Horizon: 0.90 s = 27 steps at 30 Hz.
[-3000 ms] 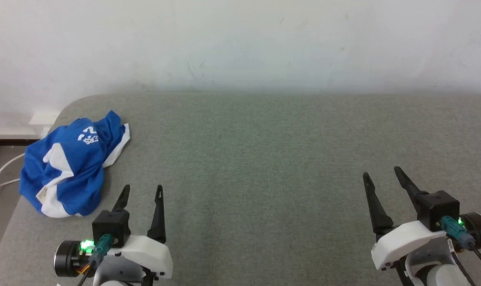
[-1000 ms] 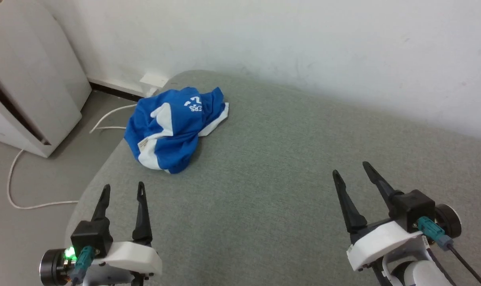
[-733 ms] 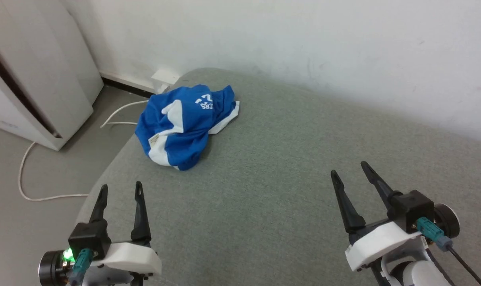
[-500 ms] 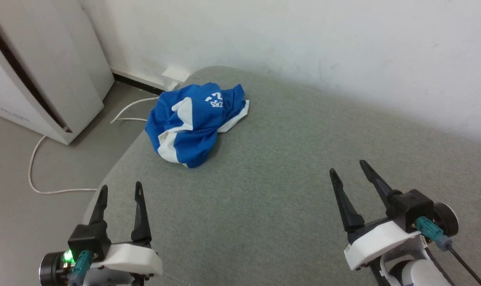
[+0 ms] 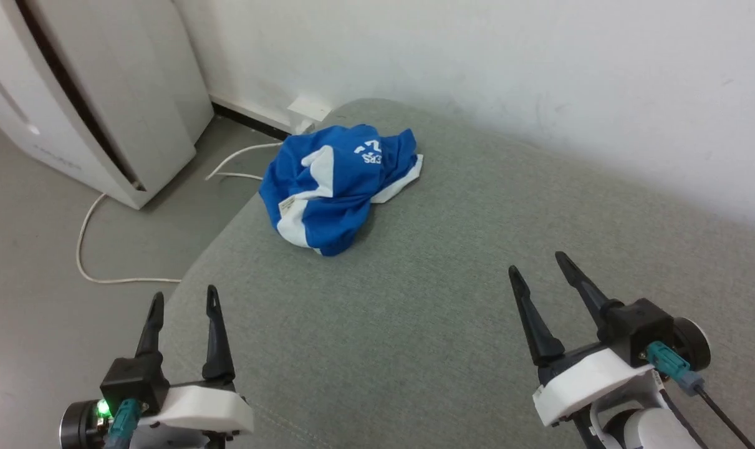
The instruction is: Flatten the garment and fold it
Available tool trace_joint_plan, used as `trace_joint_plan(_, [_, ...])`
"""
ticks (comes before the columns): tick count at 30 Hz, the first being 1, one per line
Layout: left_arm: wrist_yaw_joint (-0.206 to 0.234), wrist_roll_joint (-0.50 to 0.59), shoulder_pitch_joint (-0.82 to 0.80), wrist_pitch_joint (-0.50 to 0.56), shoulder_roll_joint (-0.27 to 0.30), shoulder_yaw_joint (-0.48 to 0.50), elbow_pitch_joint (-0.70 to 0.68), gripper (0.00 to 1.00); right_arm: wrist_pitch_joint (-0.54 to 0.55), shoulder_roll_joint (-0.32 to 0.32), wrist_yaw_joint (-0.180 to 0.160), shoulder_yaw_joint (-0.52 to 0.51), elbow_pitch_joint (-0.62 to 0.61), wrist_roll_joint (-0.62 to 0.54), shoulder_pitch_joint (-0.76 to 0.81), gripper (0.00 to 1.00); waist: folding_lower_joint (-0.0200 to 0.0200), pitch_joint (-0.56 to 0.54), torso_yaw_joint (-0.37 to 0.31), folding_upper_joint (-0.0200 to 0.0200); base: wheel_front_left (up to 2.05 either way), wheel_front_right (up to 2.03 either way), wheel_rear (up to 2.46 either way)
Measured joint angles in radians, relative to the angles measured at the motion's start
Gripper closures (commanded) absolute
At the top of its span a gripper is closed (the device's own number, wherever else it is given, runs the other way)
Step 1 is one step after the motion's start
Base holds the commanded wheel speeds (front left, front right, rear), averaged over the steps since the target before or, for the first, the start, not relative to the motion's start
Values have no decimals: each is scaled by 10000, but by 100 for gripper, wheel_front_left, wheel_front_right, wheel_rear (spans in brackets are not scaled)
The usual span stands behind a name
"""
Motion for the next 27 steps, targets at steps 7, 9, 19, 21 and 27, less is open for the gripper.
trace_joint_plan(7, [138,-138,133,-176,86,-4,4,0,-84,2,2,144,13,98,-12,0,0,-10,311,0,0,0,0])
trace_joint_plan(9, [182,-174,134,-211,100,-15,4,0,-92,2,2,157,13,100,-27,0,0,-9,396,0,0,0,0])
trace_joint_plan(19, [17,-669,-320,-63,416,-217,228,0,-65,8,10,61,-102,161,-200,0,-1,302,655,0,0,0,0])
trace_joint_plan(21, [-232,-894,-1094,238,504,-282,535,0,73,10,10,50,-270,44,-357,0,-1,517,657,0,0,0,0])
trace_joint_plan(27, [-1018,-1935,-4012,1175,686,-48,2033,0,502,19,10,33,-848,-483,-918,0,1,1415,500,0,0,0,0])
